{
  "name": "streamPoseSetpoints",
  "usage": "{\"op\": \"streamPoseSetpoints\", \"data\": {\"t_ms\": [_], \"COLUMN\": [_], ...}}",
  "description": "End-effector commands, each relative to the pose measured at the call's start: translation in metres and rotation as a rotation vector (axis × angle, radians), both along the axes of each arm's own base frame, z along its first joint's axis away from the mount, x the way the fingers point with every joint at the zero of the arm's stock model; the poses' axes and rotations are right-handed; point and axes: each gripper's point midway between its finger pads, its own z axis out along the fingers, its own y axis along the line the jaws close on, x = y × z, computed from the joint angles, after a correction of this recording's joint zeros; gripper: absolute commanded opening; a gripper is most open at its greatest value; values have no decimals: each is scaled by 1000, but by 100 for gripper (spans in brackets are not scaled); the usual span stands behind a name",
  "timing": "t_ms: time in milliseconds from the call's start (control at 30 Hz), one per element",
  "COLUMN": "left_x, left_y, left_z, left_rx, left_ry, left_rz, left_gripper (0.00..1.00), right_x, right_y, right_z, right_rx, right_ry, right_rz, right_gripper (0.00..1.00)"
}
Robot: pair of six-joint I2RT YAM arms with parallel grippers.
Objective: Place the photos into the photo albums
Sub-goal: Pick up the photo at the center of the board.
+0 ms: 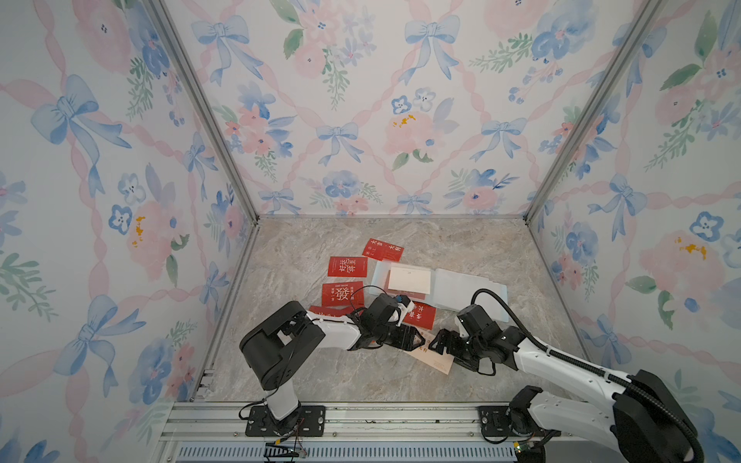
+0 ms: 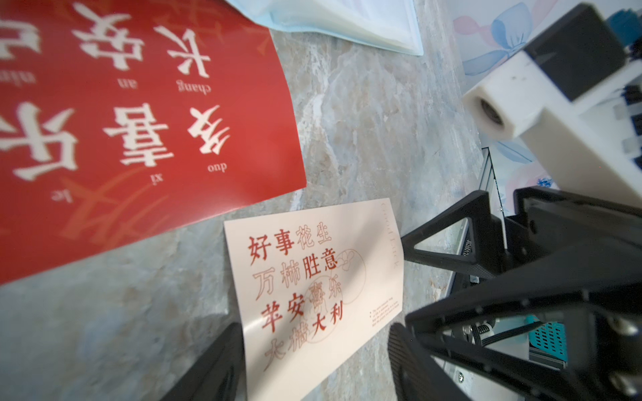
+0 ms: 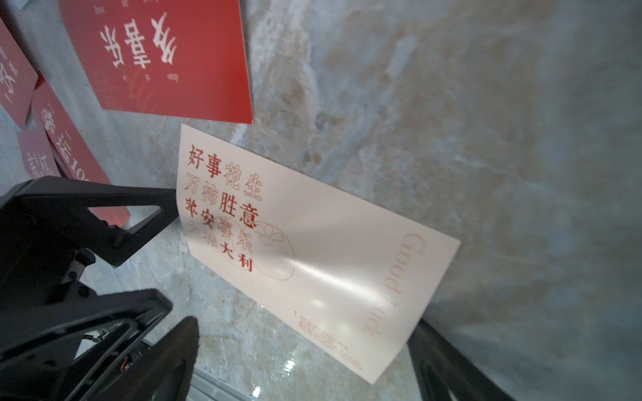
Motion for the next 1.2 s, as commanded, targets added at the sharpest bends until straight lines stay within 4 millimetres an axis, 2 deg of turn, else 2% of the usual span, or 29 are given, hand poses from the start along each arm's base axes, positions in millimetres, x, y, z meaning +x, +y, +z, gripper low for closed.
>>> {"op": "streamPoseSetpoints", "data": {"t_ms": [0,167,300,433,733,967,1067,1167], "left_x": [-17,-17,-18,-18,-19,-26,-27,-27], "left_y": [29,36,40,41,42,45,43,43], "left_z": [-35,-41,-44,-47,-46,-53,-52,-52], "left_rx": [130,149,161,166,165,167,157,153], "left_ry": [71,73,72,79,75,102,100,100], "left_rz": [15,25,33,35,51,47,45,43], "left_gripper": [69,67,64,61,60,58,57,57], "right_x": [7,9,5,4,6,12,15,17], "right_y": [-5,-11,-28,-33,-8,-4,-6,-9], "right_z": [8,4,-3,-8,-7,-5,0,6], "right_rx": [3,121,101,97,152,187,196,203], "right_ry": [-41,-49,-35,-19,18,4,-15,-34], "right_rz": [-20,-116,-156,-165,-100,-119,-131,-144], "right_gripper": [93,92,91,90,86,77,69,57]}}
